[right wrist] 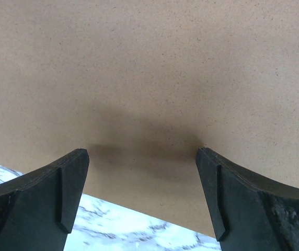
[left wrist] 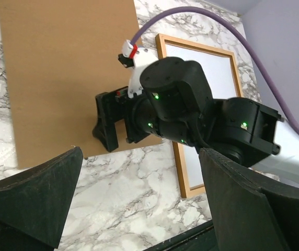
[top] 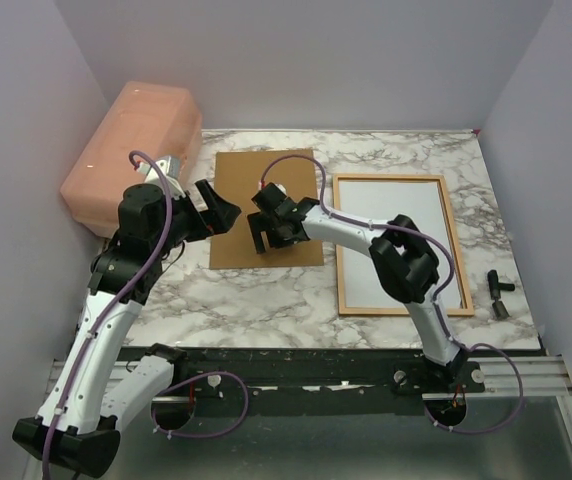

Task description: Put the photo into the frame

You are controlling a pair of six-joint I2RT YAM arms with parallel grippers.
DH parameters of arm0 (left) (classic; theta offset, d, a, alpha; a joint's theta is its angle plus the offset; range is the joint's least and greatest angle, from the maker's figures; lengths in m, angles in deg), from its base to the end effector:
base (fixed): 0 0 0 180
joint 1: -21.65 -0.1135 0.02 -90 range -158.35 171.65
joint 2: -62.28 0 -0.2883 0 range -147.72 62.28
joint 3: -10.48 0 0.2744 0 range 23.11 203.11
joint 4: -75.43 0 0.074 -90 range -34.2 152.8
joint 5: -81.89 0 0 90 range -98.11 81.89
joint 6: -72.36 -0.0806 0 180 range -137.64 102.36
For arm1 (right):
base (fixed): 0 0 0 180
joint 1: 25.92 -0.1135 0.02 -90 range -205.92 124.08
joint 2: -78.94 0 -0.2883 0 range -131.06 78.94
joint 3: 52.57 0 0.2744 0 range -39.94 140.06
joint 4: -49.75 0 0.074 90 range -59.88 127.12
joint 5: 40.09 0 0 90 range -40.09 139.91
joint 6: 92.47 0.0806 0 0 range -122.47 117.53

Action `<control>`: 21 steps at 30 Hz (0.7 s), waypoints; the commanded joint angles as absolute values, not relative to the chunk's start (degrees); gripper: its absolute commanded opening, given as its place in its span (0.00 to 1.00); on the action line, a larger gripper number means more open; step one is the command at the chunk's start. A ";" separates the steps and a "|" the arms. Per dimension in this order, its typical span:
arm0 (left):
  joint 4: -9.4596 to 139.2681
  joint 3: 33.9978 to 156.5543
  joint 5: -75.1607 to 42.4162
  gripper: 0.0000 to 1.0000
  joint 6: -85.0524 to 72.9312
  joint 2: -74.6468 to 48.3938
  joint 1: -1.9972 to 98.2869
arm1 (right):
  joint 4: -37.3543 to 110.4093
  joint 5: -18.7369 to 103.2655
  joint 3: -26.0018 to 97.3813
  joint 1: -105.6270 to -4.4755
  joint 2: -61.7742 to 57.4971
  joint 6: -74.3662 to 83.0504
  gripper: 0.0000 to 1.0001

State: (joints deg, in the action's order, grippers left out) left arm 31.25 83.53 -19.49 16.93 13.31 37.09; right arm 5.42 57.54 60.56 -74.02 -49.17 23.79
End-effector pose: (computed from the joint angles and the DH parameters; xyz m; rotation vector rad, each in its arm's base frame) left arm 0.2126 -0.0752 0.3904 -0.1938 1.9832 -0.7668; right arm 0.3696 0.3959 0.1371 -0.4494 2.5826 0.2954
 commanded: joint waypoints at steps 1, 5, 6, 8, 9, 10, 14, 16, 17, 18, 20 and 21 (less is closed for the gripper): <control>30.59 83.10 -17.13 0.98 16.94 12.42 36.76 | -5.12 60.69 49.43 -75.02 -50.75 24.16 0.94; 30.01 81.83 -15.52 0.98 17.84 11.30 36.76 | -3.42 58.53 41.61 -77.34 -46.47 24.55 0.94; 29.79 81.16 -15.13 0.98 18.10 10.78 36.76 | -3.52 57.93 40.49 -78.13 -45.64 24.93 0.93; 28.97 79.79 -14.04 0.98 18.60 9.35 36.67 | -3.92 57.00 38.91 -79.91 -44.07 25.24 0.93; 28.44 79.19 -13.98 0.98 18.73 8.26 36.59 | -3.92 56.71 38.30 -80.82 -43.36 25.42 0.94; 28.04 78.39 -13.91 0.98 18.70 7.27 36.50 | -4.00 56.15 37.73 -81.83 -42.92 25.71 0.94; 26.07 75.12 -12.57 0.98 19.22 2.88 36.03 | -4.01 52.58 35.87 -85.15 -41.12 26.52 0.94; 25.54 73.25 -12.16 0.98 19.36 0.78 35.51 | -3.94 50.91 35.10 -86.29 -40.02 27.05 0.94; 25.49 72.20 -12.02 0.98 19.44 0.04 35.11 | -3.79 50.59 34.76 -86.77 -39.27 27.45 0.94; 25.68 71.17 -11.90 0.98 19.53 -0.71 34.82 | -3.48 50.35 34.39 -86.97 -38.08 27.89 0.94; 26.21 68.93 -12.02 0.98 19.62 -1.73 34.08 | -2.71 50.45 33.89 -86.92 -35.07 28.88 0.96; 26.81 67.60 -12.37 0.97 19.63 -2.08 33.64 | -2.52 51.00 33.95 -86.89 -33.59 29.35 0.97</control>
